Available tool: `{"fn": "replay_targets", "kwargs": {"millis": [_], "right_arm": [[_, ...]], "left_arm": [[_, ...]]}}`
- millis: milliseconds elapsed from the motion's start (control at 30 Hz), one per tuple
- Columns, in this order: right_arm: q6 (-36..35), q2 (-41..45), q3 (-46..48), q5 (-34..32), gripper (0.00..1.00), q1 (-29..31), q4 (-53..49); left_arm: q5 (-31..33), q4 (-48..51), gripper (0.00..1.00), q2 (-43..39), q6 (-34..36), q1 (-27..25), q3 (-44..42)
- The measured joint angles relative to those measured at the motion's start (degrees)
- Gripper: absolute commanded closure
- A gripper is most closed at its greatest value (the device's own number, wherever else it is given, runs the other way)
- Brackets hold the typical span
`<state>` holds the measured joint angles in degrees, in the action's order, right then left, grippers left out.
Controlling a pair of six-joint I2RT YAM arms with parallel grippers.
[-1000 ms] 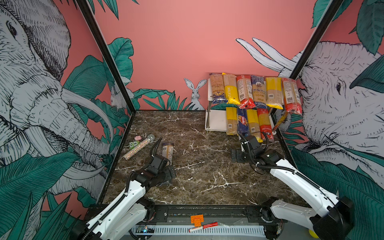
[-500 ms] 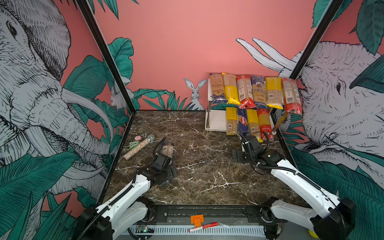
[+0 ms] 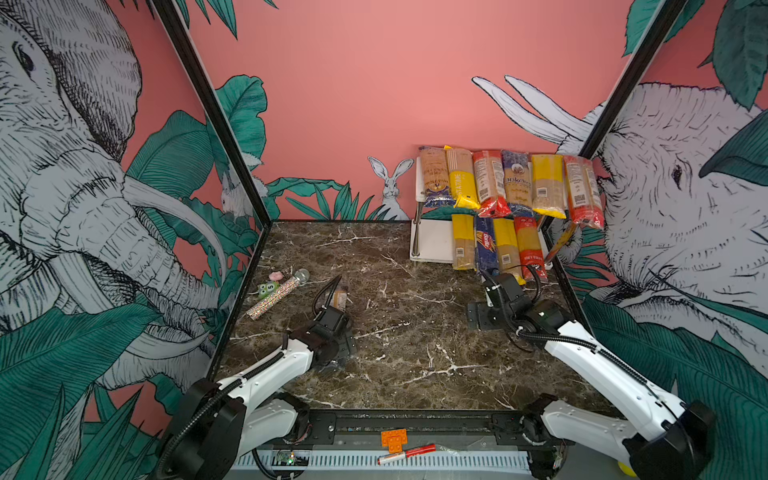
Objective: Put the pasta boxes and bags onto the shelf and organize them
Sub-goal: 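Close the left gripper on the white-and-blue spaghetti bag, then lift the white-and-blue bag with the left gripper and carry it toward the shelf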
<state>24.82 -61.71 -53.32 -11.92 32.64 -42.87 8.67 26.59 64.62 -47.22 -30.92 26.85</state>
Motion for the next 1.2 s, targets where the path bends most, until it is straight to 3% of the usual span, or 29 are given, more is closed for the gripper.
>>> {"fn": "replay_targets", "kwargs": {"millis": [67,267,333,400,500,633,833,1200], "right_arm": [[-0.09,0.04,0.0,-0.02,0.01,0.0,-0.2],[-1.31,-0.17,-1.2,0.07,0.01,0.0,-1.6],[-1.77,-0.42,-2.29,0.11,0.01,0.0,-2.03],[-2.51,-0.9,-3.74,0.11,0.01,0.0,-2.49],[-3.87,-1.66,-5.62,0.11,0.01,0.0,-3.1],[-5.2,-2.4,-7.5,0.37,0.01,0.0,-4.22],[-5.73,-2.38,-7.67,1.55,0.01,0.0,-4.68],[-2.8,0.44,-2.69,4.35,0.01,0.0,-3.02]], "left_arm": [[1.4,-1.14,0.11,0.72,-0.33,-0.98,-0.13],[8.17,-3.02,0.15,4.37,-2.12,-6.69,-0.13],[11.41,-3.76,0.23,5.6,-3.43,-9.49,-0.46],[14.01,-6.08,0.36,6.58,-5.16,-12.2,-1.14],[17.2,-9.62,0.68,8.13,-7.34,-14.38,-1.92],[19.02,-13.66,0.94,9.46,-9.73,-15.34,-1.81],[19.19,-13.97,1.0,10.43,-10.01,-16.68,0.52],[15.39,-0.61,1.0,6.29,-3.85,-17.55,5.49]]}}
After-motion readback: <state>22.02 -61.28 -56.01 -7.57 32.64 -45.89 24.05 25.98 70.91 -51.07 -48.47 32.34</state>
